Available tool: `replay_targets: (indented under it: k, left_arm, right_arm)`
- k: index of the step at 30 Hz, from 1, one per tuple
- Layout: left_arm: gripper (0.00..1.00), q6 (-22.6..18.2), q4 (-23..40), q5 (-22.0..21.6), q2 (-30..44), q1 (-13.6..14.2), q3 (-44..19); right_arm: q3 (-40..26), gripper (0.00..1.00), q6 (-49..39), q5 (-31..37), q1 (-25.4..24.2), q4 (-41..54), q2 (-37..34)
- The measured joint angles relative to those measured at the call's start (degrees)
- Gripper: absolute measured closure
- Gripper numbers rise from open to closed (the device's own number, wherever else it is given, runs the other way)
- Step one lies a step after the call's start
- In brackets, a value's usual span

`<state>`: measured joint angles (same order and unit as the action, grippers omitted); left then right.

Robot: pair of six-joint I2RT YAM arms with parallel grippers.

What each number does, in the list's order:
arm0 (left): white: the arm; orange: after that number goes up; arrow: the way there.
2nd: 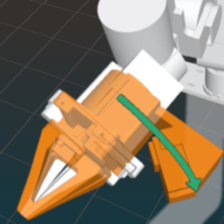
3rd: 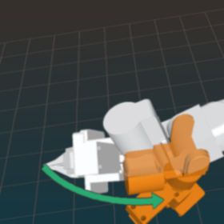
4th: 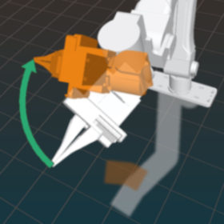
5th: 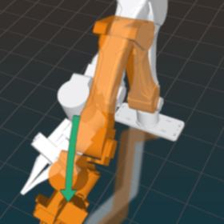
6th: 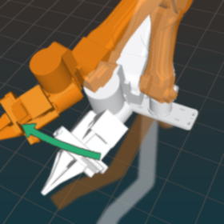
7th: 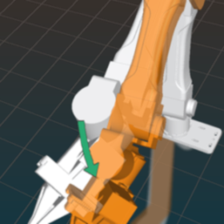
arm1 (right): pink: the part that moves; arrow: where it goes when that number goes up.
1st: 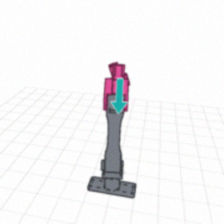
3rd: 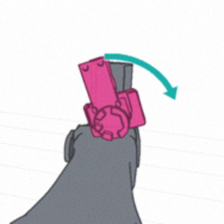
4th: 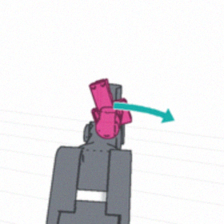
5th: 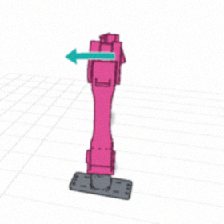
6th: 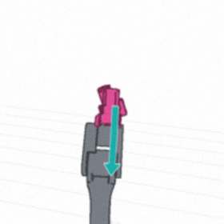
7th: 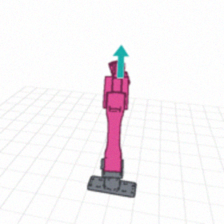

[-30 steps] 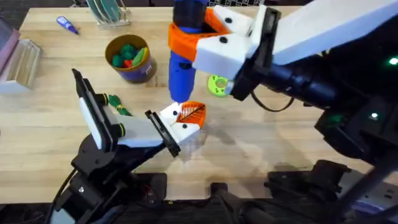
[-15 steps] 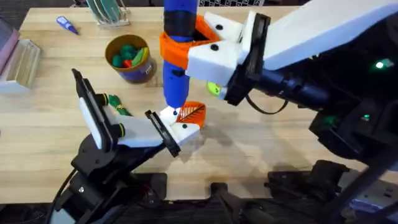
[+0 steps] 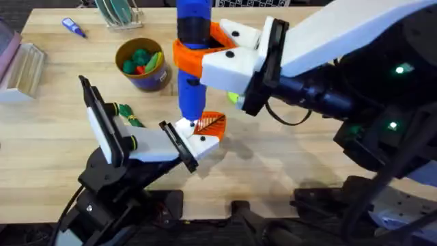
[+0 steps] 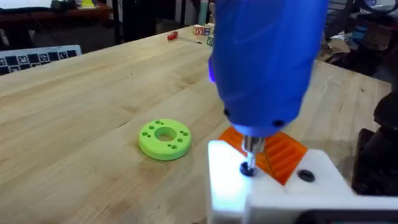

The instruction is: Pick up the gripper from the table and insert it into the empty holder that is missing its gripper. Then pick up a screw, insert it into the mounting hole, and use the screwdriver to tighten it. Finally, clean up the table by picking up the vegetable and placing it into the bucket.

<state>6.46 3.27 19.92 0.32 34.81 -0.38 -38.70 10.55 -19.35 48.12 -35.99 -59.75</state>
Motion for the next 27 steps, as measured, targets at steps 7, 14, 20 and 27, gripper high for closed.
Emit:
replay_targets:
  k: [7, 14, 20, 27]
  left_arm:
    - [0.985, 0.0, 0.0, 0.0, 0.0, 0.0, 0.0]
    - [0.985, 0.0, 0.0, 0.0, 0.0, 0.0, 0.0]
    - [0.985, 0.0, 0.0, 0.0, 0.0, 0.0, 0.0]
    - [0.985, 0.0, 0.0, 0.0, 0.0, 0.0, 0.0]
  right_arm:
    - [0.0, 0.979, 0.8, 0.0, 0.0, 0.1, 0.0]
    - [0.0, 0.979, 1.0, 0.0, 0.0, 0.1, 0.0]
    - [0.0, 0.979, 0.1, 0.0, 0.0, 0.1, 0.0]
    - [0.0, 0.979, -0.3, 0.0, 0.0, 0.1, 0.0]
